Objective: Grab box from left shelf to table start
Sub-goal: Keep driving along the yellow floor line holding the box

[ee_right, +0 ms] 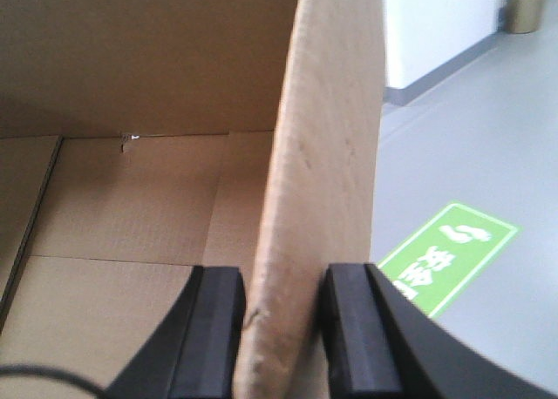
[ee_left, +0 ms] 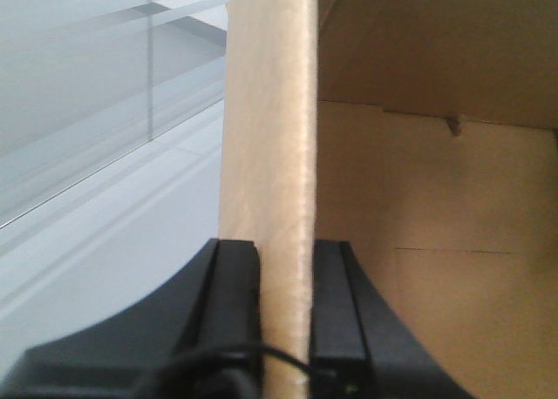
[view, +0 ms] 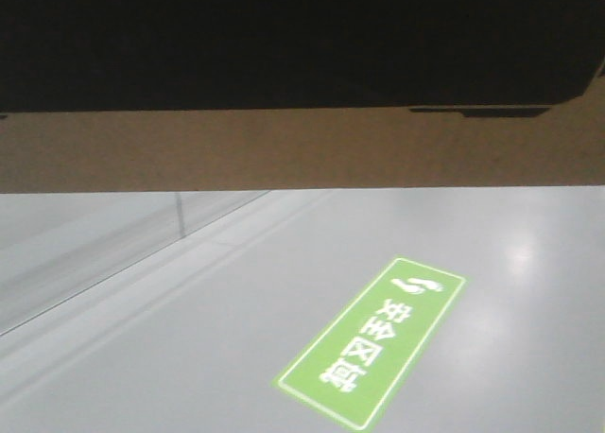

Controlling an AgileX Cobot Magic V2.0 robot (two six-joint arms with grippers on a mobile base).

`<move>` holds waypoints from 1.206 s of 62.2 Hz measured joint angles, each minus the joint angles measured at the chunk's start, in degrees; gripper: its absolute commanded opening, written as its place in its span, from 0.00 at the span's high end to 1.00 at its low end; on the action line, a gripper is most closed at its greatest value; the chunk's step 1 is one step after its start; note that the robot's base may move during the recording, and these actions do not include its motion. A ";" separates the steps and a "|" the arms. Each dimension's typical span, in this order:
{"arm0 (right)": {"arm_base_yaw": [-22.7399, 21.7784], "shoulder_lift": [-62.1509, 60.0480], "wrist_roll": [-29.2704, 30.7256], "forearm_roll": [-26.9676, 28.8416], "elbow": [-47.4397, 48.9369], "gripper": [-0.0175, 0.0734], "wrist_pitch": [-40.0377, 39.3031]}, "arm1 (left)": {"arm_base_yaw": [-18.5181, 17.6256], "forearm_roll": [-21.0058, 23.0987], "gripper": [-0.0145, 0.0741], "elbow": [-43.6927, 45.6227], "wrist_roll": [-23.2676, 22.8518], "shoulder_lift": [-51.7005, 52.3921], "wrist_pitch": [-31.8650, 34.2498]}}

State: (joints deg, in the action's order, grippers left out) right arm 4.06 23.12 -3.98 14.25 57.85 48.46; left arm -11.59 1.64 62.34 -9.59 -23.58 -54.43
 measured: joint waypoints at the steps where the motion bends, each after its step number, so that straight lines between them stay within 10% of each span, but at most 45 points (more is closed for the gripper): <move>1: 0.00 0.00 0.00 0.00 0.00 0.75 0.00 | 0.00 0.00 0.95 0.00 0.00 0.00 0.00; 75: 0.00 0.00 0.10 0.00 0.00 0.75 0.00 | 0.00 0.00 0.95 0.00 0.42 0.00 2.35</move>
State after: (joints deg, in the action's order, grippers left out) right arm 4.06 23.12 -3.87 14.25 57.85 48.46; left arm -11.59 1.64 62.34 -9.17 -23.58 -52.08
